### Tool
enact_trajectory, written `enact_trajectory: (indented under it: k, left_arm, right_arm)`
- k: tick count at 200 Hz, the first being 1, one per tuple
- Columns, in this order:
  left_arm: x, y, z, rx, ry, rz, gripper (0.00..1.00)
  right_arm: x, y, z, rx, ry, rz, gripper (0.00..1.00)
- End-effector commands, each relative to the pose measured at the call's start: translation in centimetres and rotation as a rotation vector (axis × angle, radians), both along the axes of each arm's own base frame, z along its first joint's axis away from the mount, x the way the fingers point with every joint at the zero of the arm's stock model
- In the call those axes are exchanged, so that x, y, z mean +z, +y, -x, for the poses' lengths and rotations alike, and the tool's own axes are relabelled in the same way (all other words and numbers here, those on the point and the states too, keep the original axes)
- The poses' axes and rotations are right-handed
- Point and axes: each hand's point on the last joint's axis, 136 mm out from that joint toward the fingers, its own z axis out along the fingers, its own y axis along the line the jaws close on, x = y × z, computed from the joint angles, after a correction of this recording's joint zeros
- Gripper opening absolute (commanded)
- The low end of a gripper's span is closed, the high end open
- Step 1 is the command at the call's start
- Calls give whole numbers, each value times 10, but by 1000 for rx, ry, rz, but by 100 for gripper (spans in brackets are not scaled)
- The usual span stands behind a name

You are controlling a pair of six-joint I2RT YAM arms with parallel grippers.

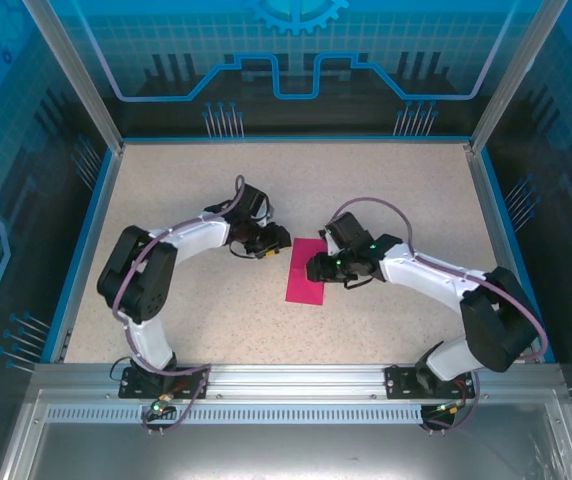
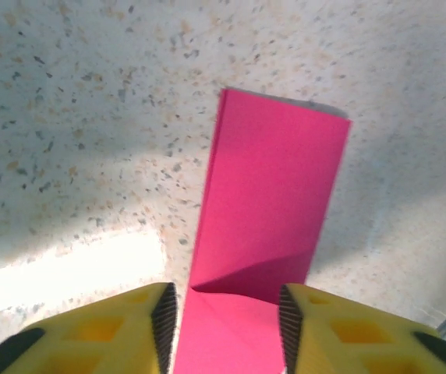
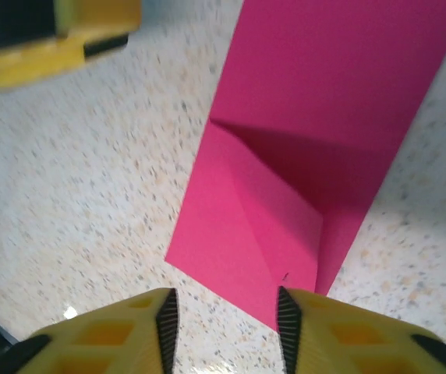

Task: Fold a paper plane with a square sheet of paper (pick it up from the middle)
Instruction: Fold the triangle a second time at the center of the table.

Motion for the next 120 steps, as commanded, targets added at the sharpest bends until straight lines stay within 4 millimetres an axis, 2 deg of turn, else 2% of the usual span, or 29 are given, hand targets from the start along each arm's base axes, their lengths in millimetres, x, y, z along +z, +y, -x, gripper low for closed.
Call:
enact_trajectory:
  k: [1,12,15,35,52,69,73,86,120]
  left_arm:
    - [4,3,13,45,20,27,47]
    - [6,-3,19,38,25,53,45]
    - [7,-5,20,35,23,61,44]
    - [7,-22,31,-1,29,106,34]
    - [1,-40,41,-41,42,132,26]
    - [-7,-56,49,-78,59,151,19]
    - [-10,-60,51,-86,64,155,18]
    - [-14,-68,53,-100,69,167,15]
    - [-29,-74,58,-113,99,156,11]
  right_arm:
    - [0,-11,-12,-61,5,-15,43]
    - [2,-3,-10,-27,4,-48,36]
    - [-5,-3,-4,-15,22,-46,34]
    - [-10,9,5,46,33,-48,21]
    - [-27,14,15,76,73,-1,12]
    - [-44,14,21,72,108,45,9]
    - [-39,18,15,69,95,43,8]
    - [-49,18,15,65,111,78,6]
    - [-66,10,14,45,141,150,5]
